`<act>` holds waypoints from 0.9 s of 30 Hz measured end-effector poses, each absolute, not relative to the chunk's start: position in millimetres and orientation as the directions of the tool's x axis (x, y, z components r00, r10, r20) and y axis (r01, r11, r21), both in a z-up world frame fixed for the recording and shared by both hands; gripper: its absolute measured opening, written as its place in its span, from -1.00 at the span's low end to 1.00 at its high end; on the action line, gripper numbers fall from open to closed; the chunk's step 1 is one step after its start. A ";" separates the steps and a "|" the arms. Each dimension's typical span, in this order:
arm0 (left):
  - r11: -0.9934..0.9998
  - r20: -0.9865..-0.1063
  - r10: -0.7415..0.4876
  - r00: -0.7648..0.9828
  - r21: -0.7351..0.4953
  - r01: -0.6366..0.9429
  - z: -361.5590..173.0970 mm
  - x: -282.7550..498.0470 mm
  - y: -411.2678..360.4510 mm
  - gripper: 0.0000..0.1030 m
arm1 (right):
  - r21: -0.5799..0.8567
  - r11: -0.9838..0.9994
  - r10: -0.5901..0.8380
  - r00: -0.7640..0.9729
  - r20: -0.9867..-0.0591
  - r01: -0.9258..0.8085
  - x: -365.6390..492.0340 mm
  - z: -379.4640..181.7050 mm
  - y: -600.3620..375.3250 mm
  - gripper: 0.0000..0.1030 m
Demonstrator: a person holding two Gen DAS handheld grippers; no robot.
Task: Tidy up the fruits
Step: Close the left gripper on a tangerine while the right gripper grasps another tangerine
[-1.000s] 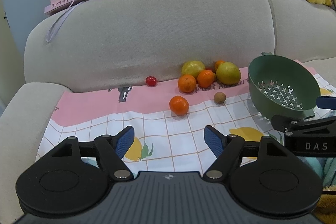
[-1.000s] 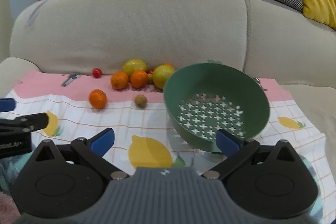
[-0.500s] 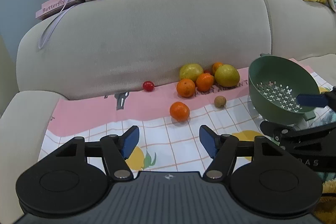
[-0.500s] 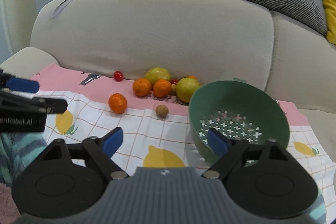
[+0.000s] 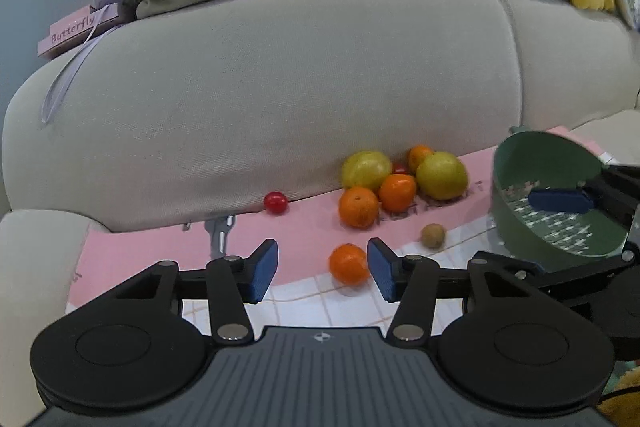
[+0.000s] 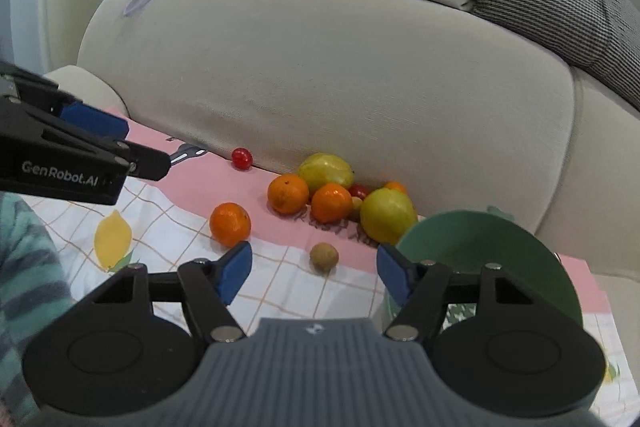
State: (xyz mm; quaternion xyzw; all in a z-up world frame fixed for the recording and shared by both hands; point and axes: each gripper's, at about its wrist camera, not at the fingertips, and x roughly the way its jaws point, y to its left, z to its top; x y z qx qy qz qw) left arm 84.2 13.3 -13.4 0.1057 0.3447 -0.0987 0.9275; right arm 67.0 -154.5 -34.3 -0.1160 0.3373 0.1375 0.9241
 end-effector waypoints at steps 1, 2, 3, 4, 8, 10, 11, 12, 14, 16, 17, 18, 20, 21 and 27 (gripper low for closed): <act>0.957 -0.666 -0.112 0.737 0.127 0.260 -14.5 89.9 13.7 0.20 | -0.123 0.931 0.183 0.732 -0.657 -0.343 72.9 -36.0 -152.9 0.29; 0.956 -0.674 -0.117 0.729 0.122 0.266 -15.5 94.6 14.6 0.20 | -0.131 0.924 0.189 0.728 -0.659 -0.358 78.5 -37.8 -150.9 0.29; 0.955 -0.690 -0.126 0.713 0.110 0.275 -16.8 100.2 15.7 0.23 | -0.146 0.915 0.192 0.725 -0.662 -0.376 84.4 -39.5 -148.1 0.29; 0.954 -0.711 -0.144 0.689 0.085 0.287 -18.0 106.5 17.5 0.28 | -0.160 0.906 0.194 0.719 -0.667 -0.392 90.4 -41.6 -145.4 0.29; 0.949 -0.759 -0.217 0.613 -0.018 0.314 -27.8 125.3 25.3 0.34 | -0.189 0.884 0.186 0.693 -0.697 -0.427 116.0 -50.2 -138.0 0.31; 0.947 -0.767 -0.217 0.604 -0.014 0.322 -33.9 131.5 25.2 0.34 | -0.188 0.883 0.182 0.681 -0.709 -0.431 127.8 -54.7 -136.4 0.38; 0.945 -0.771 -0.222 0.597 -0.018 0.328 -37.2 134.2 25.8 0.34 | -0.183 0.880 0.188 0.674 -0.714 -0.439 133.5 -56.7 -136.5 0.40; 0.943 -0.776 -0.230 0.588 -0.028 0.332 -40.6 137.0 26.9 0.34 | -0.188 0.876 0.186 0.671 -0.717 -0.444 138.8 -58.9 -135.5 0.40; 0.942 -0.787 -0.248 0.566 -0.059 0.331 -48.6 144.5 30.0 0.34 | -0.204 0.863 0.180 0.659 -0.730 -0.462 148.5 -64.1 -133.1 0.40; 0.940 -0.791 -0.254 0.557 -0.066 0.335 -55.6 150.3 31.1 0.34 | -0.219 0.849 0.174 0.647 -0.743 -0.480 158.5 -69.9 -130.0 0.40; 0.938 -0.793 -0.257 0.551 -0.067 0.341 -59.0 152.9 30.8 0.34 | -0.227 0.844 0.169 0.643 -0.747 -0.485 163.1 -72.8 -128.7 0.38; 0.934 -0.796 -0.262 0.546 -0.067 0.350 -61.6 155.7 30.1 0.34 | -0.232 0.838 0.167 0.637 -0.753 -0.494 168.3 -75.6 -127.9 0.36; 0.924 -0.799 -0.274 0.535 -0.064 0.378 -67.4 160.2 27.6 0.34 | -0.238 0.825 0.165 0.622 -0.766 -0.512 177.9 -80.7 -127.3 0.22; 0.919 -0.801 -0.278 0.531 -0.060 0.390 -69.4 162.0 25.7 0.34 | -0.245 0.819 0.159 0.616 -0.772 -0.518 183.4 -83.0 -126.3 0.19; 0.908 -0.817 -0.277 0.505 -0.050 0.417 -84.9 177.8 16.3 0.34 | -0.261 0.798 0.140 0.587 -0.797 -0.544 210.7 -93.3 -122.5 0.17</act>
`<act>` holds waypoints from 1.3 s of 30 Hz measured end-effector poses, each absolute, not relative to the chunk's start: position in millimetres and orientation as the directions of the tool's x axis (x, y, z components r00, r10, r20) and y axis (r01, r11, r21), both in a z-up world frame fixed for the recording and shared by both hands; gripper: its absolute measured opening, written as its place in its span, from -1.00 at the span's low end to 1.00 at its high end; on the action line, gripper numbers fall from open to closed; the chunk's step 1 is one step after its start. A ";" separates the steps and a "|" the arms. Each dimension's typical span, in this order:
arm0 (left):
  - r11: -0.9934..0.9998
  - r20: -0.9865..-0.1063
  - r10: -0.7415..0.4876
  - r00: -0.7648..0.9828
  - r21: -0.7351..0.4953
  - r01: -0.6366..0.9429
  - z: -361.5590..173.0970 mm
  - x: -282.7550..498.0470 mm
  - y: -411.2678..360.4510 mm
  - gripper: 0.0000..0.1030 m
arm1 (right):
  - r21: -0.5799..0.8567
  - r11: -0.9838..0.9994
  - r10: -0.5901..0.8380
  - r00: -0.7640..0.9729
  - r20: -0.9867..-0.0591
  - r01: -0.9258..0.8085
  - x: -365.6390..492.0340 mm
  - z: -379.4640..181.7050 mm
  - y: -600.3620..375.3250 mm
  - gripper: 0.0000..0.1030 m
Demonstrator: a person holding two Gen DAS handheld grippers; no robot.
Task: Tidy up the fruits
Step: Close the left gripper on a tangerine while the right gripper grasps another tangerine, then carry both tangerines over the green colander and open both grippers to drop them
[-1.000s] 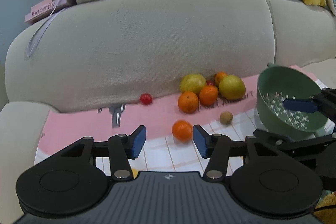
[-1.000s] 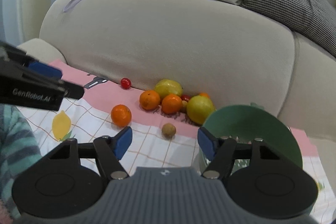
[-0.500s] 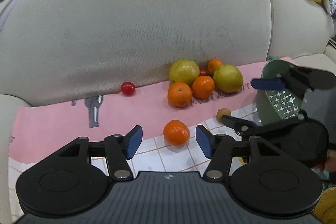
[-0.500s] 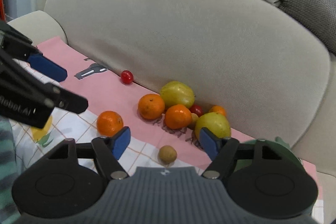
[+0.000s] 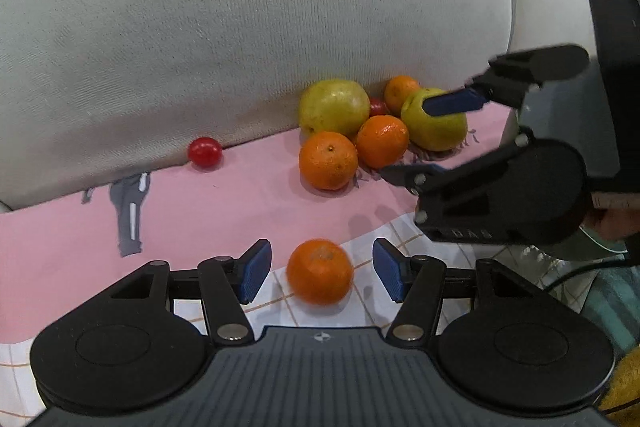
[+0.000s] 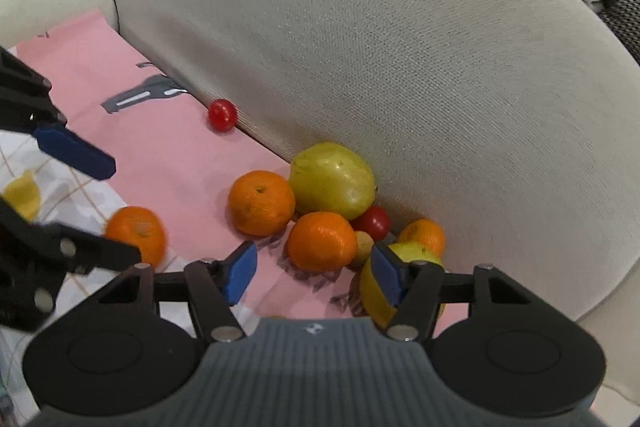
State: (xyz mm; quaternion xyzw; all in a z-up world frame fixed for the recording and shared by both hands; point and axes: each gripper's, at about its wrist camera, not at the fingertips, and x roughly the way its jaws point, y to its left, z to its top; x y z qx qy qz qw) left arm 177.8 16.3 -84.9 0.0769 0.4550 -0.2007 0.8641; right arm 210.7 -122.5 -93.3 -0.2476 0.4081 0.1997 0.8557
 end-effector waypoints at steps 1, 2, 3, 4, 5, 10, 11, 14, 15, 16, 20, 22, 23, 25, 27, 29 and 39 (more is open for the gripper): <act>0.908 -0.822 -0.279 0.497 -0.057 0.415 -87.2 179.6 16.0 0.34 | -0.263 0.795 0.137 0.584 -0.800 -0.547 214.0 -95.9 -120.0 0.17; 0.907 -0.826 -0.280 0.490 -0.060 0.416 -89.6 181.0 15.5 0.34 | -0.263 0.792 0.133 0.578 -0.805 -0.550 217.3 -98.1 -119.2 0.17; 0.907 -0.831 -0.277 0.482 -0.061 0.417 -92.0 182.2 14.7 0.34 | -0.264 0.792 0.126 0.570 -0.812 -0.551 220.7 -101.1 -118.1 0.17; 0.908 -0.836 -0.271 0.476 -0.058 0.416 -93.3 182.2 14.9 0.34 | -0.263 0.791 0.122 0.564 -0.817 -0.552 224.4 -104.1 -116.4 0.17; 0.909 -0.842 -0.263 0.471 -0.053 0.413 -95.8 183.2 14.7 0.34 | -0.262 0.791 0.118 0.557 -0.822 -0.553 227.2 -106.7 -115.8 0.17; 0.917 -0.870 -0.238 0.431 -0.055 0.395 -104.0 182.6 18.0 0.31 | -0.268 0.784 0.099 0.539 -0.837 -0.560 235.4 -117.2 -112.7 0.04; 0.919 -0.874 -0.235 0.425 -0.058 0.389 -105.7 181.7 19.8 0.30 | -0.269 0.783 0.094 0.535 -0.840 -0.560 237.0 -119.3 -111.6 -0.01; 0.927 -0.880 -0.233 0.413 -0.072 0.369 -108.5 179.6 24.1 0.18 | -0.290 0.779 0.080 0.546 -0.834 -0.556 237.9 -124.0 -110.7 -0.10; 0.929 -0.881 -0.236 0.410 -0.081 0.362 -109.4 179.9 25.7 0.15 | -0.297 0.779 0.076 0.552 -0.830 -0.553 238.3 -124.7 -110.9 -0.13; 0.931 -0.881 -0.242 0.407 -0.092 0.354 -110.0 180.4 27.2 0.10 | -0.296 0.780 0.077 0.554 -0.829 -0.551 238.8 -124.9 -111.6 -0.14; 0.932 -0.876 -0.257 0.408 -0.113 0.343 -111.7 181.4 28.9 -0.01 | -0.287 0.793 0.080 0.558 -0.826 -0.538 237.8 -122.2 -116.2 -0.17; 0.933 -0.875 -0.254 0.412 -0.109 0.343 -111.3 180.8 28.1 -0.02 | -0.283 0.800 0.088 0.570 -0.817 -0.529 234.6 -116.9 -120.3 -0.18; 0.934 -0.875 -0.252 0.413 -0.108 0.341 -111.3 181.0 27.7 -0.02 | -0.283 0.802 0.093 0.577 -0.811 -0.526 232.5 -113.7 -122.3 -0.18; 0.938 -0.874 -0.249 0.418 -0.110 0.328 -110.5 180.9 28.5 -0.03 | -0.282 0.806 0.101 0.590 -0.801 -0.520 227.4 -106.0 -125.1 -0.19; 0.943 -0.870 -0.244 0.428 -0.111 0.313 -107.8 179.6 29.8 -0.03 | -0.267 0.815 0.117 0.598 -0.793 -0.514 222.0 -97.7 -127.1 -0.19; 0.947 -0.861 -0.246 0.444 -0.116 0.298 -100.7 175.8 30.1 -0.04 | -0.252 0.824 0.134 0.607 -0.784 -0.507 214.0 -87.8 -130.5 -0.19; 0.947 -0.799 -0.302 0.520 -0.187 0.262 -46.7 143.5 15.0 -0.04 | -0.148 0.889 0.202 0.663 -0.721 -0.432 150.6 -28.3 -164.1 -0.19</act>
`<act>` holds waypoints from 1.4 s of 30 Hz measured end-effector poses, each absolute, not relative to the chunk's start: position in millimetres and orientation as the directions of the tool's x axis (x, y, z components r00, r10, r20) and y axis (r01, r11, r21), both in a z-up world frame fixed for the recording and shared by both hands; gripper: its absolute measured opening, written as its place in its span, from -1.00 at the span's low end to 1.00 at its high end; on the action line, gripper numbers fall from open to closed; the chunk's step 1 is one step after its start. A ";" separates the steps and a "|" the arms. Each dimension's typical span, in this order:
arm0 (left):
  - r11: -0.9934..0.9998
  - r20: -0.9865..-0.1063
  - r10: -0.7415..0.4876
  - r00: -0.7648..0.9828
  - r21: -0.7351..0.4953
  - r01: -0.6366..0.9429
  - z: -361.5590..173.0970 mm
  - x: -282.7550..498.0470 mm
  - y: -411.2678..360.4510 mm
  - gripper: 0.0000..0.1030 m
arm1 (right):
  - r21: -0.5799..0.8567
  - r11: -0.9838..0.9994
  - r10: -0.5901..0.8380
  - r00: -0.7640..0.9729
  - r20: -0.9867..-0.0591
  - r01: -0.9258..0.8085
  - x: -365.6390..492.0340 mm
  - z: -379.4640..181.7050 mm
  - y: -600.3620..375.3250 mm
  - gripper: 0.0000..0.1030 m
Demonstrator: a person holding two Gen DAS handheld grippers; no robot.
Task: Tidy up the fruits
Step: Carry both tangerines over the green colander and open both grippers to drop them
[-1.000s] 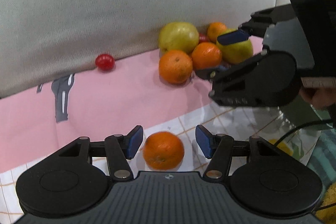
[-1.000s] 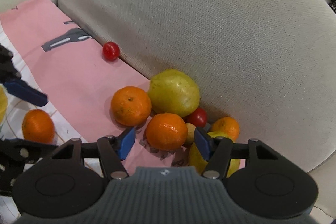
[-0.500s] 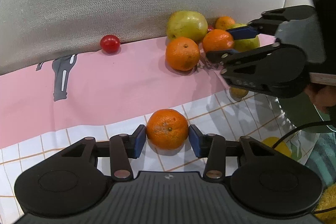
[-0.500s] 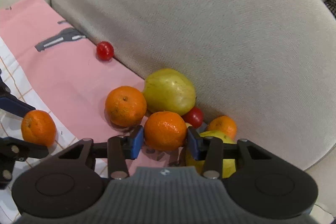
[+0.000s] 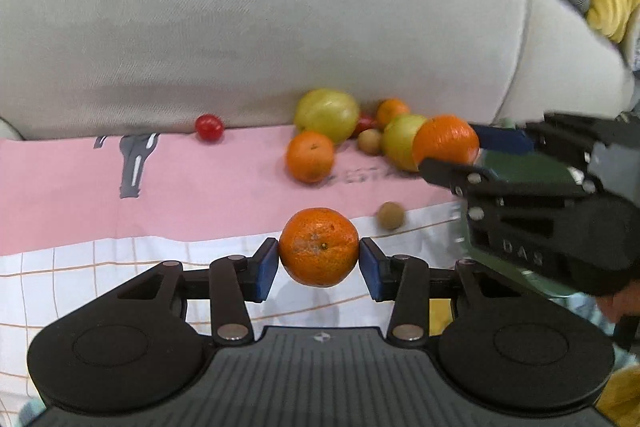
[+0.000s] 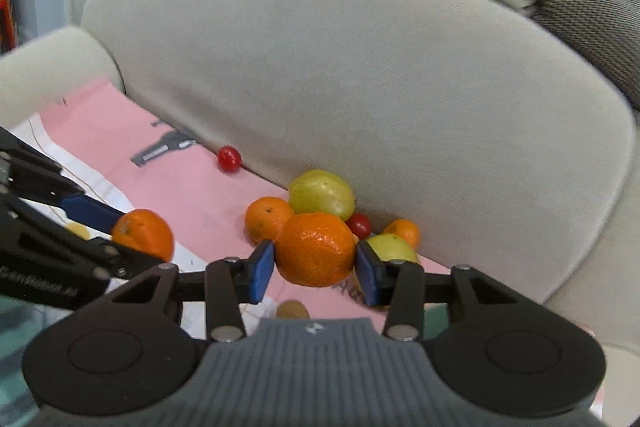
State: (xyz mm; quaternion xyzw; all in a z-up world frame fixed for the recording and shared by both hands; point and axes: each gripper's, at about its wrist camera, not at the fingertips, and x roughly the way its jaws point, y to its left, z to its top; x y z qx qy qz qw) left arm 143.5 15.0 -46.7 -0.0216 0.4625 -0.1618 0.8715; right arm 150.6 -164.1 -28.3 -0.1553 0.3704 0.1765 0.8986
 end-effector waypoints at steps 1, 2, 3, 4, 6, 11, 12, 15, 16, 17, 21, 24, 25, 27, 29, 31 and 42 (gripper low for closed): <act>0.944 -0.793 -0.308 0.525 -0.189 0.269 -41.9 140.3 10.9 -0.04 | -0.146 0.896 0.197 0.671 -0.715 -0.419 144.5 -23.7 -170.0 -0.19; 0.942 -0.789 -0.314 0.528 -0.189 0.278 -37.7 137.7 6.6 -0.04 | -0.146 0.903 0.189 0.678 -0.710 -0.405 138.8 -19.7 -176.8 -0.19; 0.939 -0.784 -0.320 0.532 -0.189 0.287 -33.8 134.4 1.6 -0.04 | -0.149 0.909 0.176 0.685 -0.707 -0.388 134.1 -17.6 -183.0 -0.19; 0.936 -0.779 -0.328 0.534 -0.190 0.298 -29.7 131.9 -3.8 -0.04 | -0.154 0.916 0.160 0.689 -0.707 -0.371 130.0 -16.7 -190.3 -0.19; 0.928 -0.771 -0.344 0.537 -0.193 0.317 -23.3 127.6 -15.0 -0.04 | -0.159 0.930 0.120 0.684 -0.719 -0.331 126.3 -18.9 -206.4 -0.19; 0.909 -0.762 -0.379 0.525 -0.202 0.364 -15.2 113.3 -44.1 -0.04 | -0.167 0.955 0.018 0.609 -0.793 -0.245 119.9 -42.0 -248.9 -0.19; 0.905 -0.762 -0.386 0.520 -0.202 0.375 -14.6 110.7 -50.6 -0.04 | -0.169 0.958 0.001 0.589 -0.808 -0.234 119.2 -48.4 -256.0 -0.19; 0.887 -0.761 -0.410 0.503 -0.206 0.413 -15.8 106.8 -70.5 -0.04 | -0.173 0.960 -0.025 0.544 -0.839 -0.222 111.9 -60.2 -274.9 -0.19; 0.880 -0.761 -0.418 0.495 -0.206 0.427 -16.8 105.6 -78.1 -0.04 | -0.173 0.959 -0.029 0.533 -0.846 -0.223 108.9 -63.8 -279.3 -0.19; 0.874 -0.762 -0.424 0.489 -0.204 0.440 -17.5 104.5 -85.1 -0.04 | -0.174 0.959 -0.031 0.522 -0.852 -0.226 106.8 -66.9 -281.3 -0.19; 0.854 -0.770 -0.438 0.463 -0.197 0.481 -22.2 99.3 -108.7 -0.04 | -0.185 0.955 -0.051 0.487 -0.872 -0.231 94.3 -74.9 -289.1 -0.19; 0.842 -0.779 -0.445 0.441 -0.197 0.501 -29.0 97.2 -124.4 -0.04 | -0.189 0.955 -0.060 0.477 -0.877 -0.227 82.4 -75.3 -294.5 -0.19; 0.837 -0.783 -0.447 0.432 -0.196 0.510 -31.4 96.6 -130.0 -0.04 | -0.194 0.954 -0.063 0.476 -0.877 -0.230 79.0 -75.3 -295.7 -0.19; 0.826 -0.793 -0.449 0.412 -0.192 0.530 -37.6 96.4 -140.2 -0.04 | -0.196 0.952 -0.066 0.470 -0.880 -0.234 74.3 -75.2 -296.8 -0.19; 0.815 -0.799 -0.454 0.394 -0.193 0.547 -42.2 94.3 -147.6 -0.04 | -0.186 0.954 -0.059 0.461 -0.886 -0.235 70.9 -75.1 -297.7 -0.19; 0.807 -0.806 -0.457 0.376 -0.198 0.556 -46.6 94.7 -154.1 -0.04 | -0.186 0.952 -0.058 0.456 -0.888 -0.242 68.8 -75.6 -296.8 -0.19; 0.814 -0.846 -0.428 0.319 -0.208 0.542 -66.7 110.7 -164.7 -0.04 | -0.192 0.931 -0.042 0.434 -0.900 -0.310 84.1 -81.7 -295.8 -0.19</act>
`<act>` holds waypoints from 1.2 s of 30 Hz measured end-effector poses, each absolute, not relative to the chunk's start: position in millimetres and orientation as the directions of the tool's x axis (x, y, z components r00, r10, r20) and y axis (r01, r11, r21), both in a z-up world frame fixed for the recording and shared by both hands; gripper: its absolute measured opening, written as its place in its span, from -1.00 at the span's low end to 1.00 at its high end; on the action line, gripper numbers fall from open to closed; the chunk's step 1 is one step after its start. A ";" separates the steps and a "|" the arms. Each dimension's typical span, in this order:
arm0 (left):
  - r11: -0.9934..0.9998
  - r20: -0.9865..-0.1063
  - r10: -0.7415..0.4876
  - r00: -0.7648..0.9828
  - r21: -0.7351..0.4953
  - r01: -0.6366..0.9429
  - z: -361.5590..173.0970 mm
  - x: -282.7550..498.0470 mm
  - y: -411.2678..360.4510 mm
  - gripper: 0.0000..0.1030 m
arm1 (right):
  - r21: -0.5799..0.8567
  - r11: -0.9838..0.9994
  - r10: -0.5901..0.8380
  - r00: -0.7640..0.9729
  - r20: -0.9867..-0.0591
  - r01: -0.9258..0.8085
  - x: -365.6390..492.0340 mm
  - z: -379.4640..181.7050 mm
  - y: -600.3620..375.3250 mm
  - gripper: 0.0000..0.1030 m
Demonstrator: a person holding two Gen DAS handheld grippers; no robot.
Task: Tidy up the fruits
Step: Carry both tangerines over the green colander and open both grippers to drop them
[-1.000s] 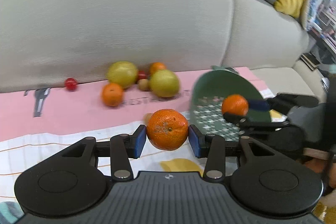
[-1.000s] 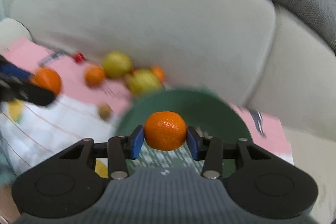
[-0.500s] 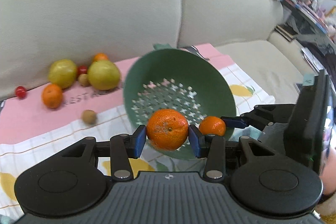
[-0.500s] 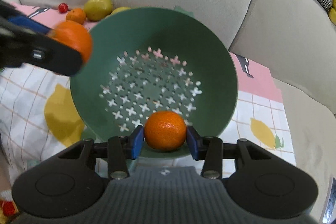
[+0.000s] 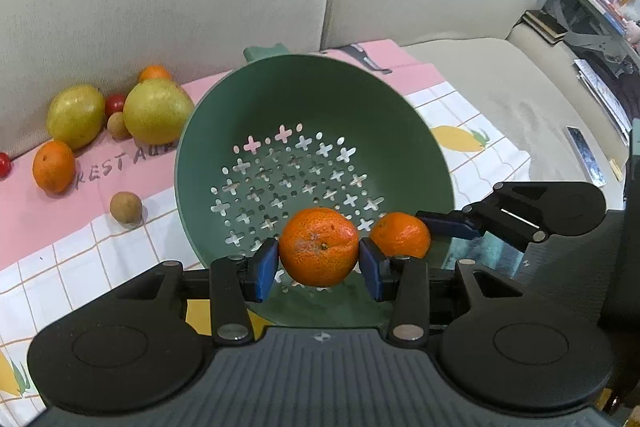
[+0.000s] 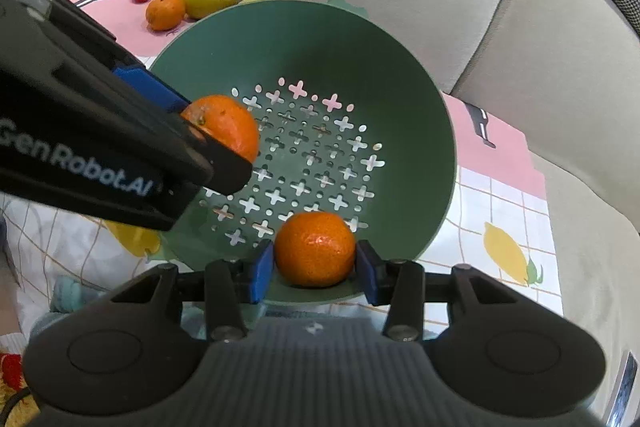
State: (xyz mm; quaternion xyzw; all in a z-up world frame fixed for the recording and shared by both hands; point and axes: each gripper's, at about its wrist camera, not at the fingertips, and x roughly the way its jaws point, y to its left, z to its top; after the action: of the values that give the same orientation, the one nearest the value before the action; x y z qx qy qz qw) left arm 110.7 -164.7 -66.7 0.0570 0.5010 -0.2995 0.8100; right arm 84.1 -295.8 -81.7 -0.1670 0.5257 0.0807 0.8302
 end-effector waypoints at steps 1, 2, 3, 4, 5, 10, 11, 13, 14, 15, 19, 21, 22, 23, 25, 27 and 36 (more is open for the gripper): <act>0.815 -0.849 -0.425 0.314 -0.209 0.540 -68.1 111.7 -165.1 -0.04 | -0.189 0.931 -0.039 0.430 -0.902 -0.313 85.8 -82.2 -296.3 -0.19; 0.816 -0.852 -0.423 0.309 -0.209 0.539 -69.7 112.7 -165.2 -0.04 | -0.188 0.930 -0.039 0.427 -0.903 -0.314 87.4 -82.4 -296.3 -0.19; 0.816 -0.855 -0.420 0.305 -0.209 0.538 -71.6 113.6 -165.5 -0.04 | -0.189 0.930 -0.040 0.424 -0.905 -0.316 90.2 -81.9 -297.2 -0.19; 0.817 -0.859 -0.416 0.299 -0.209 0.538 -73.6 114.8 -165.9 -0.04 | -0.189 0.929 -0.040 0.422 -0.906 -0.318 92.6 -82.0 -298.2 -0.19; 0.818 -0.863 -0.411 0.294 -0.207 0.537 -75.3 115.8 -166.6 -0.04 | -0.188 0.929 -0.039 0.420 -0.907 -0.320 92.1 -81.7 -299.5 -0.19; 0.827 -0.882 -0.386 0.271 -0.200 0.526 -83.1 119.8 -169.0 -0.04 | -0.178 0.925 -0.031 0.399 -0.917 -0.337 96.4 -84.8 -304.5 -0.18; 0.827 -0.883 -0.385 0.269 -0.201 0.525 -83.8 120.4 -169.0 -0.04 | -0.176 0.924 -0.030 0.394 -0.919 -0.340 99.0 -86.6 -305.7 -0.18; 0.828 -0.885 -0.385 0.263 -0.204 0.523 -85.1 121.3 -168.4 -0.04 | -0.179 0.922 -0.034 0.389 -0.921 -0.343 99.6 -86.9 -306.2 -0.18; 0.828 -0.886 -0.383 0.262 -0.204 0.523 -85.7 121.5 -168.5 -0.04 | -0.180 0.921 -0.034 0.389 -0.921 -0.345 98.6 -86.6 -305.9 -0.18; 0.828 -0.886 -0.382 0.262 -0.203 0.523 -85.9 121.4 -168.8 -0.04 | -0.182 0.920 -0.034 0.389 -0.920 -0.348 97.6 -85.8 -305.9 -0.18; 0.825 -0.888 -0.379 0.259 -0.198 0.529 -86.4 120.9 -172.0 -0.03 | -0.182 0.917 -0.034 0.385 -0.922 -0.355 97.2 -85.5 -307.0 -0.17; 0.825 -0.890 -0.376 0.260 -0.194 0.530 -86.9 120.7 -173.6 -0.03 | -0.182 0.916 -0.033 0.383 -0.923 -0.358 97.2 -85.5 -307.3 -0.18; 0.825 -0.890 -0.375 0.260 -0.193 0.531 -87.1 120.7 -173.7 -0.03 | -0.181 0.916 -0.032 0.382 -0.924 -0.359 97.0 -85.4 -307.3 -0.18; 0.826 -0.889 -0.375 0.263 -0.191 0.530 -86.8 120.7 -173.6 -0.03 | -0.178 0.916 -0.031 0.381 -0.924 -0.359 97.1 -85.2 -307.4 -0.18; 0.824 -0.887 -0.380 0.262 -0.197 0.531 -86.2 121.4 -172.0 -0.04 | -0.179 0.916 -0.030 0.384 -0.923 -0.358 97.1 -84.0 -306.8 -0.18; 0.823 -0.887 -0.379 0.263 -0.194 0.534 -85.9 121.3 -170.9 -0.04 | -0.186 0.915 -0.034 0.389 -0.920 -0.359 96.6 -81.9 -305.9 -0.17; 0.824 -0.874 -0.388 0.293 -0.186 0.535 -75.9 114.3 -164.6 -0.03 | -0.195 0.920 -0.030 0.432 -0.901 -0.341 90.1 -67.6 -300.1 0.06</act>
State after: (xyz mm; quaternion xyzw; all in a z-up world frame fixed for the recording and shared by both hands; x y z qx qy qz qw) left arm 114.3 -164.6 -75.9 0.0707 0.5203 -0.2879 0.8009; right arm 90.1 -300.1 -67.6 -0.1771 0.5244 0.0940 0.8275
